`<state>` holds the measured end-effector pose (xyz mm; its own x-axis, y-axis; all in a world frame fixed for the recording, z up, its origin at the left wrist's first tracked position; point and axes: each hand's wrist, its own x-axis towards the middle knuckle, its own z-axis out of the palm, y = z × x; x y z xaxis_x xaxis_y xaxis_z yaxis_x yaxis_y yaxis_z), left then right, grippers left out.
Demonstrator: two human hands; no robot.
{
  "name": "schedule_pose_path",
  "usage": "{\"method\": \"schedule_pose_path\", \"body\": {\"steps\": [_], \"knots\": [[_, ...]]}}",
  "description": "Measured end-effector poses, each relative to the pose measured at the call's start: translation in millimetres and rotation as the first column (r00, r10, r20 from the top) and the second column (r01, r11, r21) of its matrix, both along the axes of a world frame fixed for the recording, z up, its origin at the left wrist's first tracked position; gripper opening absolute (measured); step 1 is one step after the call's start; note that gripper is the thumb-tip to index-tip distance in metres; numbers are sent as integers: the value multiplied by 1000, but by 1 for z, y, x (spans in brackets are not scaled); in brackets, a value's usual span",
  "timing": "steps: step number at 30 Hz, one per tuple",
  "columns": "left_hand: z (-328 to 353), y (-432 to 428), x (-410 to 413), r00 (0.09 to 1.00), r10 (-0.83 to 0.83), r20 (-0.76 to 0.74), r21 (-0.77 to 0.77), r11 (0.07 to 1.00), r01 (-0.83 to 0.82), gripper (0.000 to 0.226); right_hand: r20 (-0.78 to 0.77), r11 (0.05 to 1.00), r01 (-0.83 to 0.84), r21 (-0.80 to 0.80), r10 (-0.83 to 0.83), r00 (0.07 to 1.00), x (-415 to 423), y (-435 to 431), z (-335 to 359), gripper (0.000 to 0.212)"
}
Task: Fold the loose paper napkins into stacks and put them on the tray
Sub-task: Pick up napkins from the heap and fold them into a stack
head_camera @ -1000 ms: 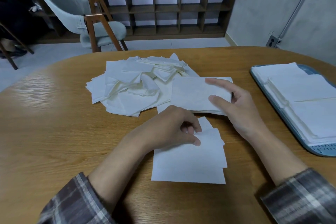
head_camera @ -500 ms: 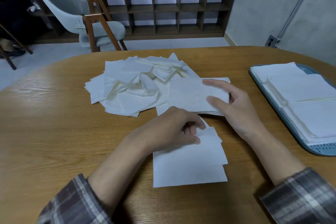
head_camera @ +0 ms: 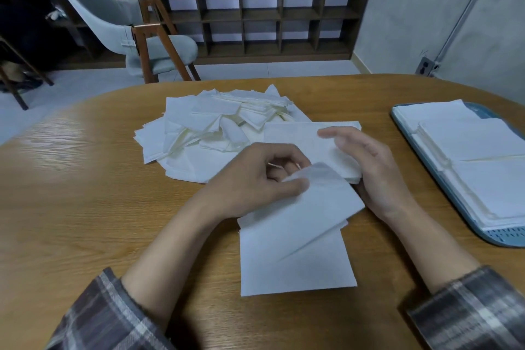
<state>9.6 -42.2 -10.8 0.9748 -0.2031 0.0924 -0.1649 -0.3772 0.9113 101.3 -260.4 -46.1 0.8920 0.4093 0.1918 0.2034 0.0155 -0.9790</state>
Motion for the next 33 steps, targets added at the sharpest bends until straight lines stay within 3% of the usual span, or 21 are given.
{"method": "schedule_pose_path", "body": {"steps": [6,10,14,20,28,33], "knots": [[4,-1,1,976,175,126,-147,977,-157,30,-40,982,-183,40,185,982,-10,3,4,55],[-1,-4,2,967,206,152,-91,977,-194,38,24,989,-144,-43,145,989,-14,6,4,29],[-2,5,4,943,301,146,28,951,-308,48,-26,998,-60,-29,59,998,-13,3,9,18],[-2,10,7,920,367,134,-86,930,-358,42,-43,994,-109,-24,107,993,-16,5,12,26],[1,9,6,924,361,129,-86,932,-352,45,-127,986,-159,42,164,978,-14,7,12,39],[-3,8,7,916,373,146,-92,927,-363,43,-103,988,-146,50,151,983,-16,6,12,39]]}}
